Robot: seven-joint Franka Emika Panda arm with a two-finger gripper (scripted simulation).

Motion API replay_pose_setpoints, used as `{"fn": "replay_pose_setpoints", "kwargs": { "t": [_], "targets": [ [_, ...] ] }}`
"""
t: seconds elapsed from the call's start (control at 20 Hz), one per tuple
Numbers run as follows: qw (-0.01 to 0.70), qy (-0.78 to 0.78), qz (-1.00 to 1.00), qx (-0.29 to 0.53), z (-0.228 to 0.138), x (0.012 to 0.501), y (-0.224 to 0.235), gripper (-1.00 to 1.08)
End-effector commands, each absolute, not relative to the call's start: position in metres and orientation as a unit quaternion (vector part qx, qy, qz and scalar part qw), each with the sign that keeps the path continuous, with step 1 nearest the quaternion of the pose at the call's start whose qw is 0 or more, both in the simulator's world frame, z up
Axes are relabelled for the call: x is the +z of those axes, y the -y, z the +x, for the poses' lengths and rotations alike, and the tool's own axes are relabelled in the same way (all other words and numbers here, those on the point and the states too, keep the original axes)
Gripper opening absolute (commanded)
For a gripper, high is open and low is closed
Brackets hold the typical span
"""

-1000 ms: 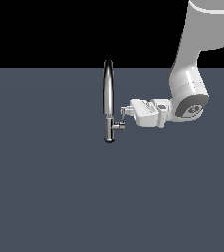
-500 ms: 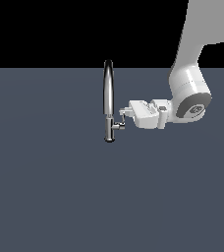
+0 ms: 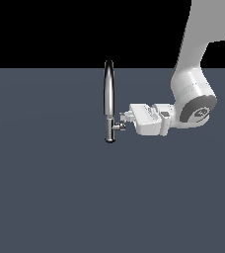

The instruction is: Turn on the faucet by rotating a designated handle.

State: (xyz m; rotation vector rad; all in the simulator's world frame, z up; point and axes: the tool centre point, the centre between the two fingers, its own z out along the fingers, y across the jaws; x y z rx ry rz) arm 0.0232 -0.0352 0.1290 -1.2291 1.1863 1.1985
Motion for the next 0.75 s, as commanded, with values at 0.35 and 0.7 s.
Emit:
{"fn": "replay_pose_setpoints", "kwargs": {
  "t": [0.35,0.7],
  "targets": [
    [0.502,-0.491,-0.507,0.500,0.002,0.105,0.038,-1.00],
    [0.499,-0.497,-0.503,0.501,-0.013,0.065,0.043,-1.00]
  ]
}}
